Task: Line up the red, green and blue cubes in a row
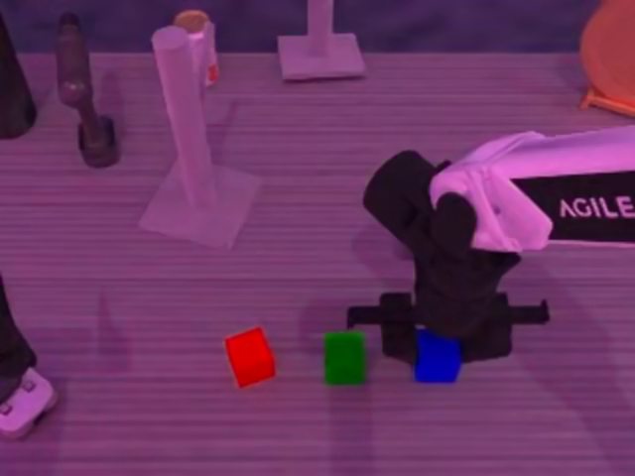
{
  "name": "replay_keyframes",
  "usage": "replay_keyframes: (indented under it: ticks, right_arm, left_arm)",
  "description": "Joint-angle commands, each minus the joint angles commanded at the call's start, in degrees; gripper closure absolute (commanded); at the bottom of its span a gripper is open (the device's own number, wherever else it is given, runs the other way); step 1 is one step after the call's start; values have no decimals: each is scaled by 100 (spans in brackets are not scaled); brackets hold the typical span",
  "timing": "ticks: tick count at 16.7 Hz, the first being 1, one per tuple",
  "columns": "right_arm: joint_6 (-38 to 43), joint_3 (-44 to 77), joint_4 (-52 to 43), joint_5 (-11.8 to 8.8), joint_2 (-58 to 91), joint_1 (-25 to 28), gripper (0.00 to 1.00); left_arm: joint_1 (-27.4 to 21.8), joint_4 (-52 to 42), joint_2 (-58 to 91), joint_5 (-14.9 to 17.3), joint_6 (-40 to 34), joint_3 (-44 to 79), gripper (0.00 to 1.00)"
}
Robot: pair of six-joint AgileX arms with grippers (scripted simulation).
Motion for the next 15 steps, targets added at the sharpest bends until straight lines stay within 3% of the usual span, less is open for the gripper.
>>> replay_keyframes:
  ticks: [13, 15]
  right_arm:
    - [0, 0, 0, 0, 0, 0, 2]
    - [0, 0, 0, 0, 0, 0, 0]
  left_arm:
    - [0, 0, 0, 0, 0, 0, 0]
    - [0, 0, 0, 0, 0, 0, 0]
